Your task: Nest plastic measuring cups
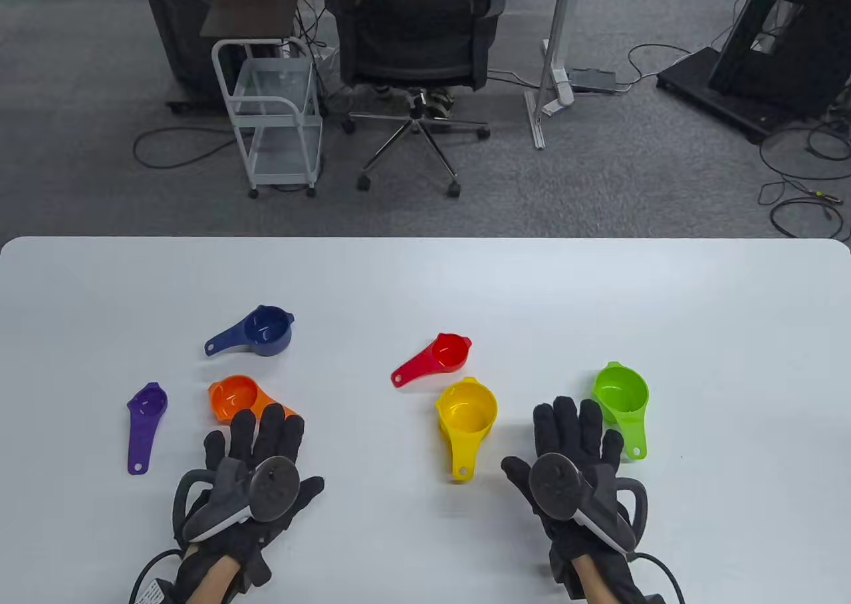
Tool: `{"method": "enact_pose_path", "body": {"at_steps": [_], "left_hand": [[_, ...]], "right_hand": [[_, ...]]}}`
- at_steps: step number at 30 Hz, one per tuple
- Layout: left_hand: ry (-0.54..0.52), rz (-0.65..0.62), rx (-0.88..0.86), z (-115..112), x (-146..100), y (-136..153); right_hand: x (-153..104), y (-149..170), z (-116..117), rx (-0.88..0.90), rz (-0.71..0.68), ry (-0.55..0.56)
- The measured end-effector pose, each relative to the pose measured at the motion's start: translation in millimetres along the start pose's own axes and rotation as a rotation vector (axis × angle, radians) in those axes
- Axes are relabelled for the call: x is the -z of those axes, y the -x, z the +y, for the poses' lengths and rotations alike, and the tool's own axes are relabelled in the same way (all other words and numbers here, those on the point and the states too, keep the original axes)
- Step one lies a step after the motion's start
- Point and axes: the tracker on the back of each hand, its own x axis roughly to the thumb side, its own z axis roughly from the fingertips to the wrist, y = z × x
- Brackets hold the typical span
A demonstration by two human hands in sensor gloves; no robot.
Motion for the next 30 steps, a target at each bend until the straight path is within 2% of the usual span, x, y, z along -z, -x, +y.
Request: {"method": "enact_pose_path", "body": {"at_steps": [13, 19, 23, 25, 28, 30], "left_hand": [[0.049, 0.002, -0.008, -3.1, 2.2, -1.4], [0.074, -0.001, -0.011, -6.0, 4.9, -3.0], [0.092, -0.003, -0.010, -7.8, 6.8, -4.4], [0.088, -0.008, -0.011, -7.8, 6.2, -4.5], [0.088, -0.013, -0.009, -8.2, 5.7, -4.5], [0.088, -0.015, -0.006, -8.2, 5.6, -4.6]], "right_hand": [[-0.2, -4.7, 1.7, 0.019, -0.015, -0.006], [5.7, -41.1, -5.7, 0.081, -0.076, 0.026], [25.7, -75.0, 1.6, 0.003, -0.064, -0.080], [43.0, -87.2, 12.5, -0.038, -0.011, -0.181], [71.1, -95.5, 30.9, -0.083, 0.050, -0.316], [83.7, -99.1, 41.0, -0.111, 0.076, -0.360]]}}
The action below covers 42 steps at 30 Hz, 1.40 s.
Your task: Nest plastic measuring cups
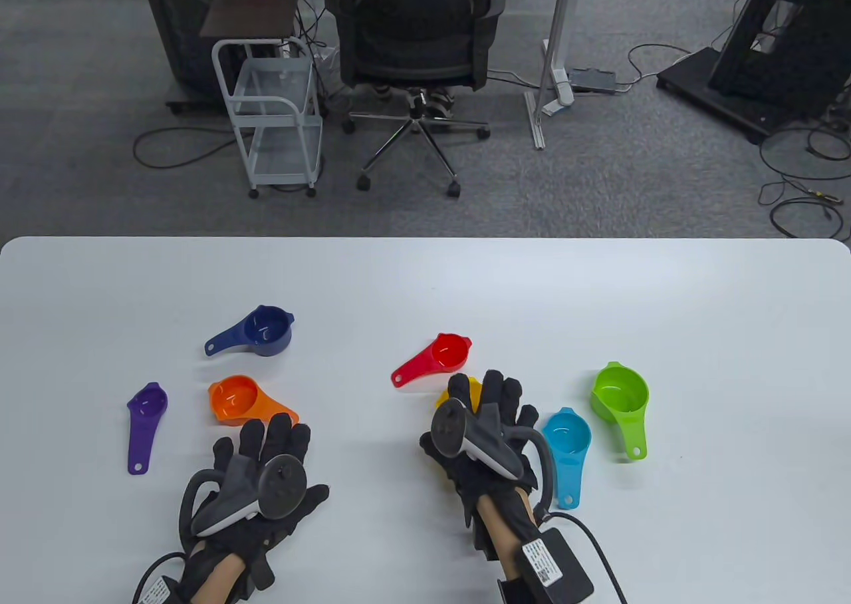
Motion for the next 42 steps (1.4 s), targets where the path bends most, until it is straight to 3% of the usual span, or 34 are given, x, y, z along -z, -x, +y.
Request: {"method": "enact_pose_path", "body": {"at_steps": [3, 6, 16, 20, 23, 27, 33, 42], "left_hand": [[0.013, -0.003, 0.002, -0.7, 1.6, -1.8], [0.024, -0.004, 0.012, -1.5, 2.5, -4.4], [0.029, -0.009, 0.003, -1.8, 2.1, -5.2], [0.028, -0.003, -0.002, -1.5, 2.0, -4.2], [0.013, 0.010, -0.001, 0.4, 1.4, -2.5], [-0.005, 0.025, -0.008, 2.0, 0.7, 1.9], [-0.016, 0.057, -0.005, 2.3, 0.5, 12.3], [-0.038, 0.111, -0.044, 5.5, 0.0, 28.3]], "right_hand": [[16.5, -9.5, 9.1, -0.037, 0.012, -0.038], [20.7, -17.1, 11.9, -0.166, 0.018, 0.106], [22.9, -13.5, 18.3, 0.083, 0.016, -0.008], [20.0, -17.3, 17.9, 0.029, -0.006, 0.100], [10.0, -31.5, 12.0, 0.088, -0.078, 0.121], [-11.7, -73.7, -4.0, 0.094, -0.193, 0.153], [-18.0, -129.8, 6.1, 0.032, -0.268, 0.138], [-12.9, -142.5, 27.8, -0.018, -0.255, 0.079]]}}
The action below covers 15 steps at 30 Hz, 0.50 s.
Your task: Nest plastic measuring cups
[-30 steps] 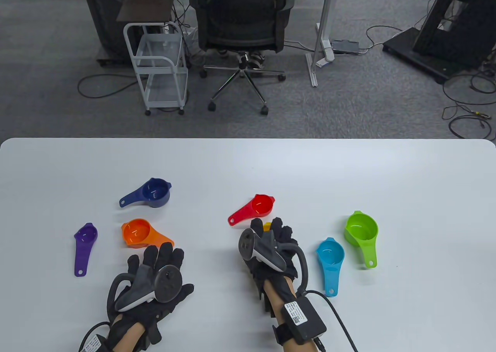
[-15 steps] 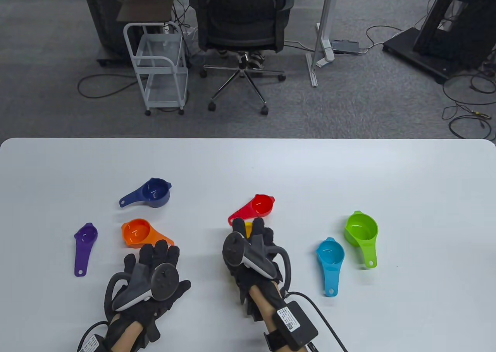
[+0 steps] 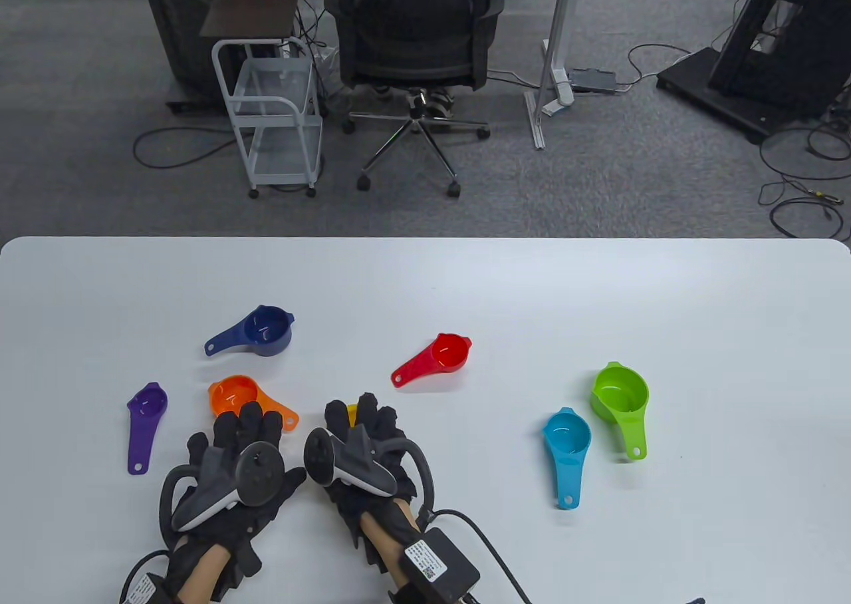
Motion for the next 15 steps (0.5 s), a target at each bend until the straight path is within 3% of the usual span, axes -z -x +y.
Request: {"method": "enact_pose_path", "body": {"at_steps": [7, 15], "left_hand": [[0.012, -0.002, 0.006, -1.1, 1.3, -1.1], [0.033, 0.005, 0.001, -2.9, 2.4, -0.8]], "right_hand": [[-0.1, 8.3, 0.8, -0.030, 0.044, 0.016], [-1.8, 13.2, 4.5, -0.012, 0.079, -0.045]]}}
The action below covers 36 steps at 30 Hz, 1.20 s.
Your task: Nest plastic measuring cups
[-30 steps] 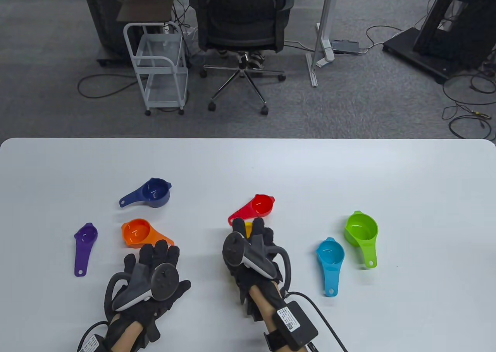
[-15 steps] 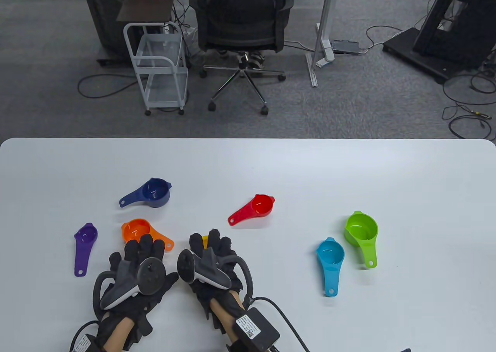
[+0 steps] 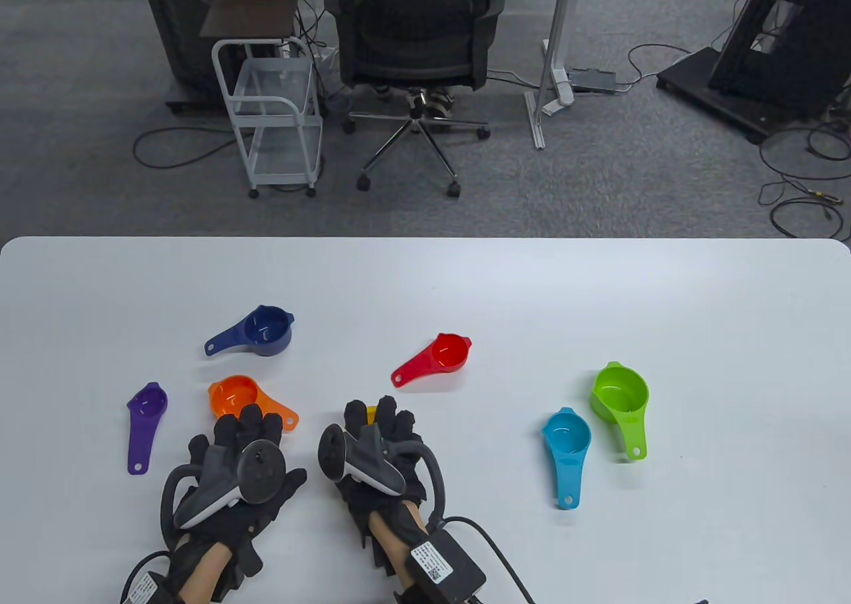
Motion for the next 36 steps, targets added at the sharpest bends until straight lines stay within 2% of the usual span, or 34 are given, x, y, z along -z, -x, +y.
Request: {"method": "enact_pose_path", "body": {"at_steps": [4, 8, 10, 12, 15, 18, 21, 24, 26, 32, 34, 36], "left_hand": [[0.006, 0.000, -0.001, 0.1, -0.5, -0.5], [0.004, -0.003, -0.004, -0.3, -0.8, -0.2], [0.008, -0.004, -0.005, -0.3, -1.0, -0.2], [0.003, -0.005, -0.003, 0.5, -1.2, -0.6], [-0.003, -0.007, 0.004, 1.9, -2.0, -2.4], [-0.008, -0.007, 0.014, 2.3, -2.4, -3.6], [-0.002, -0.008, 0.022, 1.4, -1.9, -4.8], [0.019, -0.029, 0.008, -0.9, -1.7, -4.9], [0.011, -0.035, -0.008, -1.0, -2.1, -5.6], [-0.016, -0.042, 0.030, -1.0, -4.5, -9.2], [-0.011, -0.046, 0.037, -1.7, -4.6, -11.0], [0.000, -0.050, 0.038, -3.0, -3.8, -12.8]], "right_hand": [[-4.1, 6.0, -7.7, 0.077, -0.027, 0.004], [-17.1, 32.0, -43.0, 0.195, -0.032, 0.155], [-21.4, 56.5, -59.3, 0.207, 0.009, 0.232], [-23.2, 94.6, -70.3, 0.186, 0.097, 0.286], [-25.5, 153.1, -75.0, 0.136, 0.223, 0.324], [-29.0, 217.6, -72.0, 0.173, 0.350, 0.358], [-29.4, 274.5, -61.9, 0.291, 0.460, 0.294], [-28.4, 310.4, -52.2, 0.343, 0.519, 0.233], [-25.9, 323.3, -48.4, 0.387, 0.490, 0.209], [-12.6, 342.0, -43.9, 0.288, 0.483, 0.097], [-10.0, 346.8, -44.1, 0.336, 0.474, 0.094], [-7.2, 350.6, -42.6, 0.396, 0.466, 0.047]]}}
